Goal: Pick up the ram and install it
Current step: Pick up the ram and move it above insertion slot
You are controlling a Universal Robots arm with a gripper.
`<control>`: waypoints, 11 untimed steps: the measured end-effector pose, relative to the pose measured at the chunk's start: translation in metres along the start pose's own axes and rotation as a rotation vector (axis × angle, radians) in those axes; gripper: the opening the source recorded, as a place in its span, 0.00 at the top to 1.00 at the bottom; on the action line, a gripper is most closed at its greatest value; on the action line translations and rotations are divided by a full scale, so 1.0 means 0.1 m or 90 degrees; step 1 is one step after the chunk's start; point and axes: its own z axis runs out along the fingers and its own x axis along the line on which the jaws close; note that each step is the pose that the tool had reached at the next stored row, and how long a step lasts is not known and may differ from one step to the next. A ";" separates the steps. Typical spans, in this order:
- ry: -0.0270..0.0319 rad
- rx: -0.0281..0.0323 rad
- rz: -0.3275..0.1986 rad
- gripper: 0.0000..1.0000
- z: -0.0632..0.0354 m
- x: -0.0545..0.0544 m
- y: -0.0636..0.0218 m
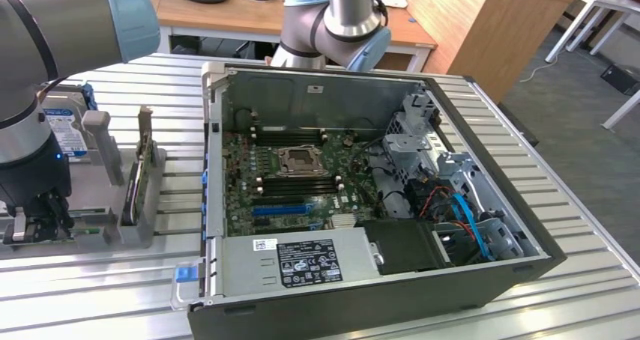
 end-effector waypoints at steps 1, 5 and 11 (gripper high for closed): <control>0.0001 0.0000 0.000 0.78 0.000 0.00 0.000; 0.0000 0.0000 0.000 0.88 0.000 0.00 0.000; 0.0000 0.0000 0.000 0.88 0.000 0.00 0.000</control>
